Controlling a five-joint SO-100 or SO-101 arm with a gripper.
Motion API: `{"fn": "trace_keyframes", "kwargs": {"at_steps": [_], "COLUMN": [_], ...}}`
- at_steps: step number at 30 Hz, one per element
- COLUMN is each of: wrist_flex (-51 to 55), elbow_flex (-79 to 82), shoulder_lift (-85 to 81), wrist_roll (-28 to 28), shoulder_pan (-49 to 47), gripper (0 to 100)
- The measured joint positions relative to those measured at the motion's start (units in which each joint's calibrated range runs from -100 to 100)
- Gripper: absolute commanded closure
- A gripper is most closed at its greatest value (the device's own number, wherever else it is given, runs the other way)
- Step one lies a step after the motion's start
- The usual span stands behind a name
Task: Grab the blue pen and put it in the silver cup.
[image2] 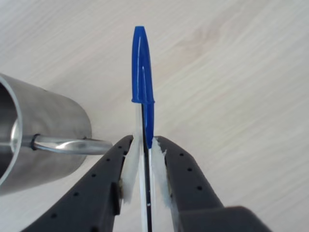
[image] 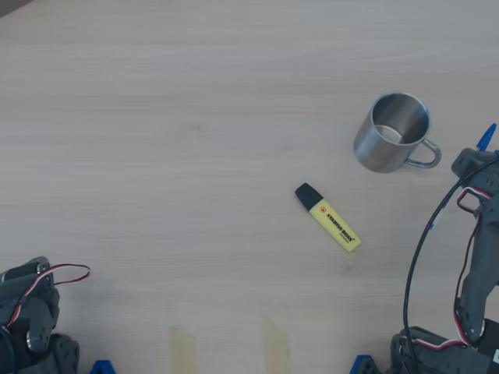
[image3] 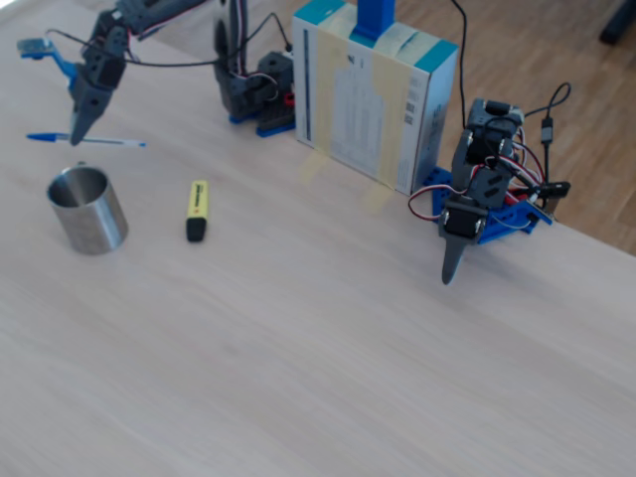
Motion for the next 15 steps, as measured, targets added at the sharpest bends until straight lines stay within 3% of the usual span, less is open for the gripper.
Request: {"fn": "trace_keyframes", "kwargs": {"at_steps": [15], "wrist_flex": [-1.09], "elbow_flex": [7.03], "shoulder_lift": [-15.34], "wrist_roll": [0.00], "shoulder_pan": [-1.59], "gripper": [98]}}
